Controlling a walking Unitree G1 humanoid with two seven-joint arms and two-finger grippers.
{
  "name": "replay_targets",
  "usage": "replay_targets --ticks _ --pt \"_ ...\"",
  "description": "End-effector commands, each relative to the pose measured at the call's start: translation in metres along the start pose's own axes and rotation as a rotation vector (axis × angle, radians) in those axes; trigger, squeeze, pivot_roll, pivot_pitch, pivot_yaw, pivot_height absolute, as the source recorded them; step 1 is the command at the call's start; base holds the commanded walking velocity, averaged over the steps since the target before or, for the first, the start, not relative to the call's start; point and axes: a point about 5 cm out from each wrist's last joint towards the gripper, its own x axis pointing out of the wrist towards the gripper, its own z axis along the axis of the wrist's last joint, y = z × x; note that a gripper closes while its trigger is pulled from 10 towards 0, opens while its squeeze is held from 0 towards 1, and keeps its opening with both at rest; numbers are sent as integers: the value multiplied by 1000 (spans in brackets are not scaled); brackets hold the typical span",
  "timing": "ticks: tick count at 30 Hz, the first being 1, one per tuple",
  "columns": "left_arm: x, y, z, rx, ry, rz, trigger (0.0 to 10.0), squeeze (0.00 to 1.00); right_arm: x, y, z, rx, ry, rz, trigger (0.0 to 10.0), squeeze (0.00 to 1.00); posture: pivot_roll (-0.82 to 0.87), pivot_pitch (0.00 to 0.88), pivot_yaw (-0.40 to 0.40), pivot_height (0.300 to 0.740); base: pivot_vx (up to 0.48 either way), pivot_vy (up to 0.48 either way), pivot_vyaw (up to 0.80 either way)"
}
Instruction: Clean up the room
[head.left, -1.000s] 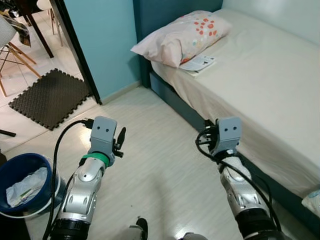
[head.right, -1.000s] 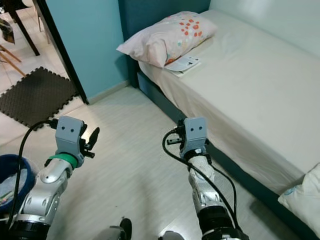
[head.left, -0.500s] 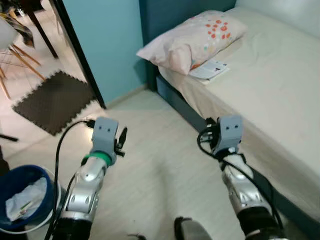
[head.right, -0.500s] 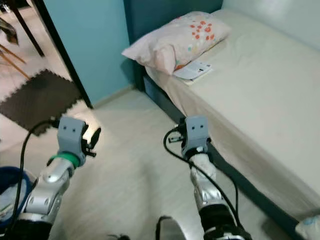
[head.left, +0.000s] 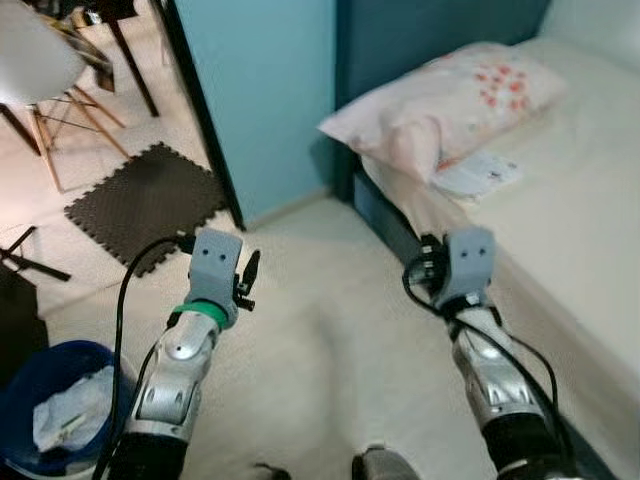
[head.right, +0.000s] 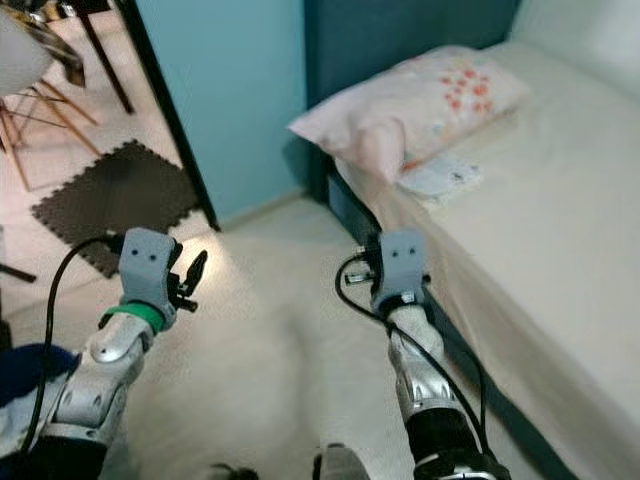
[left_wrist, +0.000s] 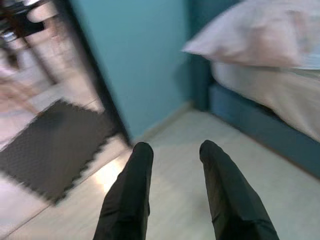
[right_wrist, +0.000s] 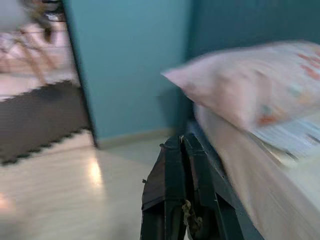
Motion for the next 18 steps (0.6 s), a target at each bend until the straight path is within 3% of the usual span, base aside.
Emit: replay_targets --ticks 1,6,18 --pt "-6 8 -13 8 49 26 10000 0 -1 11 -4 17 14 30 10000 0 -76 81 76 740 398 0 800" --pt "-6 8 -13 7 49 27 10000 0 -1 11 -4 17 14 32 10000 0 -75 79 73 740 400 0 800" --pt "-6 8 -13 9 49 33 10000 0 1 5 -1 62 -1 -4 10000 0 -77 86 76 740 389 40 0"
